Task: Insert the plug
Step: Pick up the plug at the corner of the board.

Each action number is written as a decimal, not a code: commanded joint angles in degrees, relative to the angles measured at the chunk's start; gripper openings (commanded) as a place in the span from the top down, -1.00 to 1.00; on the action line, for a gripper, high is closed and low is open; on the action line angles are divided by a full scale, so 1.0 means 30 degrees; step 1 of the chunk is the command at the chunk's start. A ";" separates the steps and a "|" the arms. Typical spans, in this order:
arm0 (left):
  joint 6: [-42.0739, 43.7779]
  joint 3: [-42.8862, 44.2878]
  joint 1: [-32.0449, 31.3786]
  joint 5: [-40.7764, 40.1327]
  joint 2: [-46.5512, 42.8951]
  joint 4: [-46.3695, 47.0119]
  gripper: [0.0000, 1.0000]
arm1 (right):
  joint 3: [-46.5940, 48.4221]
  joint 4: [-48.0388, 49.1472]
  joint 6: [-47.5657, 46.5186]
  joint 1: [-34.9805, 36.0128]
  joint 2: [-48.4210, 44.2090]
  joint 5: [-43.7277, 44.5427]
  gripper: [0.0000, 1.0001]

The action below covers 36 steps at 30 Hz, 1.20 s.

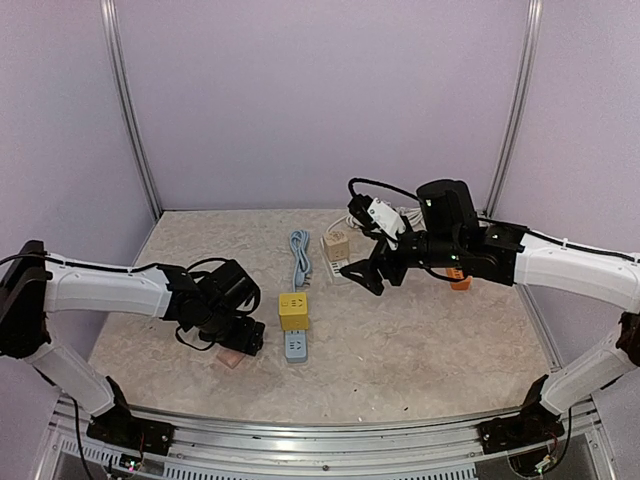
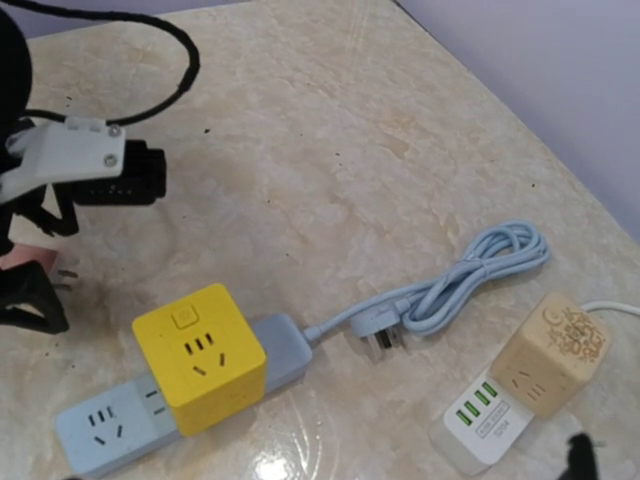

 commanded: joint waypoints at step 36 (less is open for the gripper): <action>-0.1048 0.0666 0.0410 0.1733 0.2519 -0.1288 0.48 | -0.0684 0.1171 0.0491 -0.0209 -0.0255 -0.1624 -0.99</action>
